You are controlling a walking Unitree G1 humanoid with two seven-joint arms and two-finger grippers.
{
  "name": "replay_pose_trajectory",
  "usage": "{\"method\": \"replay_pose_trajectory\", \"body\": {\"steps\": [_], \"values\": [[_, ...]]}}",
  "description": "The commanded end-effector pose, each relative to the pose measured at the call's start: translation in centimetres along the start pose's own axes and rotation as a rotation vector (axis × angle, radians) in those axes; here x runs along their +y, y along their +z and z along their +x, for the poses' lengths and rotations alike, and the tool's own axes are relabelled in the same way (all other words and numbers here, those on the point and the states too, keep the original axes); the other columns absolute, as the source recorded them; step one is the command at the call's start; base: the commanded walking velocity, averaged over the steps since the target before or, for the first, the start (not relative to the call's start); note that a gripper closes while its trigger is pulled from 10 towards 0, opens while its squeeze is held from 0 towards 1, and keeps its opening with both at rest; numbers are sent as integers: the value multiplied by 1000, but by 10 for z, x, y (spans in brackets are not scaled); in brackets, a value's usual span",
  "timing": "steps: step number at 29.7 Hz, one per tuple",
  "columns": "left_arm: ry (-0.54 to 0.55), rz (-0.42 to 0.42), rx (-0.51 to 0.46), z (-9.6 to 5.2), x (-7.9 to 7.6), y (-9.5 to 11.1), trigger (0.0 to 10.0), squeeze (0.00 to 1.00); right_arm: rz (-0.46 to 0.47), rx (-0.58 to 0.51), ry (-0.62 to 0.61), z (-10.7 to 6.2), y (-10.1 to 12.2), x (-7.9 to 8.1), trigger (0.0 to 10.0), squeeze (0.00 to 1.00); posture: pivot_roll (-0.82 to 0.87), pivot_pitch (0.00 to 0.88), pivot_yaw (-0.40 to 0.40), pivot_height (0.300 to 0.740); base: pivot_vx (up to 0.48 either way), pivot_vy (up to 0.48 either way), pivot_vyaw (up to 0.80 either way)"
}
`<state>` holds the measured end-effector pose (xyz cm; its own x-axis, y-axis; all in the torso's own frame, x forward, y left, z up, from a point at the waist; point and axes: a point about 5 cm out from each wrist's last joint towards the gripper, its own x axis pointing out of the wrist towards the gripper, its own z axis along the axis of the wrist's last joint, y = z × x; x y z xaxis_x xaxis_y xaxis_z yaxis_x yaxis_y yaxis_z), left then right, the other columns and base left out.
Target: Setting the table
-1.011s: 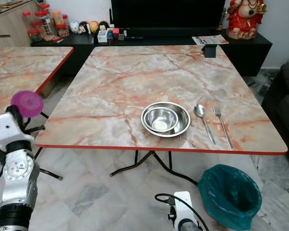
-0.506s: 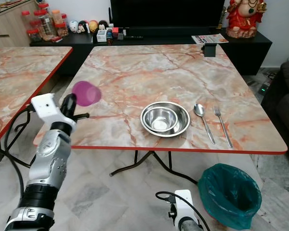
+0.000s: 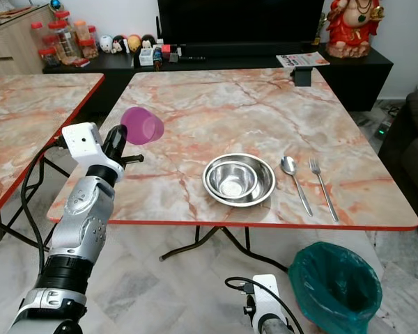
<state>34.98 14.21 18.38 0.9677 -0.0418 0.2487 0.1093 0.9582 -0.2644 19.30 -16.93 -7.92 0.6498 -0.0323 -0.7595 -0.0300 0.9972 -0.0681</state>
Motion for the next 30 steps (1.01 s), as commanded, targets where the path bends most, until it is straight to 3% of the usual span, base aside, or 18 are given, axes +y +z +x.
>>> {"method": "replay_pose_trajectory", "body": {"steps": [1, 24, 30], "values": [[-4, 8, 8, 4, 0, 2, 10000, 0, 6, 1, -1, 0, 0, 2, 10000, 0, 28, 0, 69, 740, 360, 0, 0], [-7, 16, 0, 6, 2, 7, 10000, 0, 37, 88, -41, -10, -34, -5, 10000, 0, 21, 0, 84, 740, 360, 0, 0], [-27, 32, 23, 8, 5, 10, 10000, 0, 44, 86, -43, -10, -34, -4, 10000, 0, 19, 0, 92, 740, 46, 0, 0]]}}
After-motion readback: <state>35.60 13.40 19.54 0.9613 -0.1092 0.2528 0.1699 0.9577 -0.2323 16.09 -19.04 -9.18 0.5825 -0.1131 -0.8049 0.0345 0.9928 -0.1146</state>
